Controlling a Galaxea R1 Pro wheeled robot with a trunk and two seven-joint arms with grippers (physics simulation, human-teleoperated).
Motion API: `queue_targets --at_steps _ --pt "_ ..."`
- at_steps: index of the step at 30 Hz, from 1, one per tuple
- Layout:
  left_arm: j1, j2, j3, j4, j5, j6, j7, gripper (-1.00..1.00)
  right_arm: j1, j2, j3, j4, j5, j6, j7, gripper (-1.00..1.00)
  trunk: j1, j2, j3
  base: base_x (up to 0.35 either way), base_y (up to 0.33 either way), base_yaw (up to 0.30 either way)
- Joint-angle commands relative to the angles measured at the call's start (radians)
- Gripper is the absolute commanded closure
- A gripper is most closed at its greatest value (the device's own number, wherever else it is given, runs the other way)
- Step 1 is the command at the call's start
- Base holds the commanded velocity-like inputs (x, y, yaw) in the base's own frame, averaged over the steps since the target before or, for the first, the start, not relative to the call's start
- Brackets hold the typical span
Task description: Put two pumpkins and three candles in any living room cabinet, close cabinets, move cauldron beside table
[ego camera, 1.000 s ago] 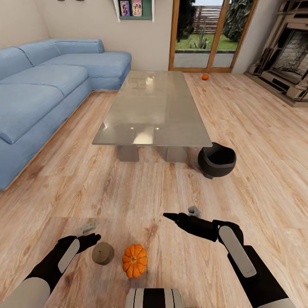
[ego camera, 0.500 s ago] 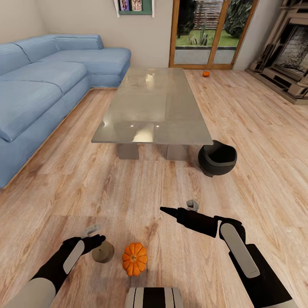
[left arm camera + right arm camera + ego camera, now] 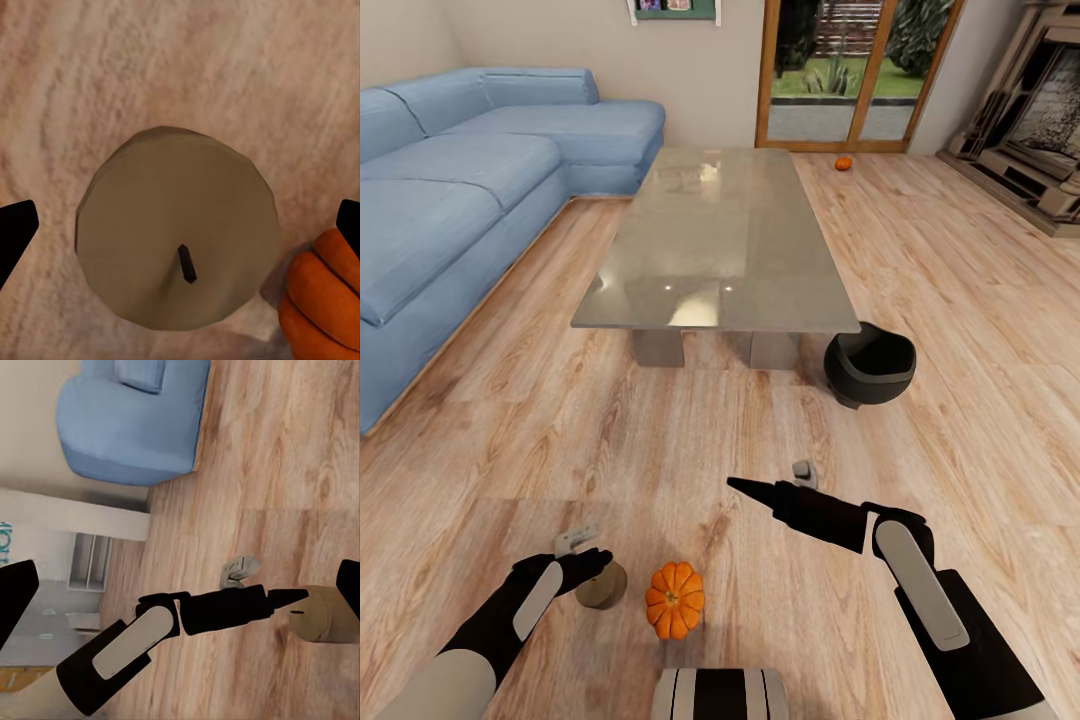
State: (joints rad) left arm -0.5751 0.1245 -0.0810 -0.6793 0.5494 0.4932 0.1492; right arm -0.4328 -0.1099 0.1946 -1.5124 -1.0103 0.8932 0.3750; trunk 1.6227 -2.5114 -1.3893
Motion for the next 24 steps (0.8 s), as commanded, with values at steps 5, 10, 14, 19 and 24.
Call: queue_targets --at_steps 5,10,14,19,24 --pt "0.000 0.001 -0.006 -0.002 0.011 0.002 0.009 -1.00 0.000 -0.001 0.000 0.007 0.004 -0.004 0.027 -1.00 0.000 0.000 -0.001 0.000 0.000 0.000" --pt "0.000 0.001 -0.005 -0.002 0.011 0.002 0.009 -1.00 0.000 -0.001 0.003 0.005 0.010 -0.010 0.030 -1.00 0.000 0.000 -0.001 0.000 0.000 0.000" --pt "0.000 0.001 -0.005 -0.002 0.011 0.002 0.009 -1.00 0.000 -0.001 0.005 0.004 0.017 -0.011 0.030 -1.00 0.001 -0.001 -0.008 0.000 0.000 0.000" --pt "0.000 0.000 -0.005 -0.002 0.011 0.002 0.009 -1.00 0.000 -0.001 0.005 0.010 0.018 -0.011 0.030 -1.00 0.002 -0.001 -0.016 0.000 0.000 0.000" --pt "0.000 0.000 -0.005 -0.002 0.012 0.002 0.009 -1.00 0.000 -0.001 0.005 0.012 0.018 -0.011 0.029 -1.00 0.002 -0.001 -0.016 0.000 0.000 0.000"
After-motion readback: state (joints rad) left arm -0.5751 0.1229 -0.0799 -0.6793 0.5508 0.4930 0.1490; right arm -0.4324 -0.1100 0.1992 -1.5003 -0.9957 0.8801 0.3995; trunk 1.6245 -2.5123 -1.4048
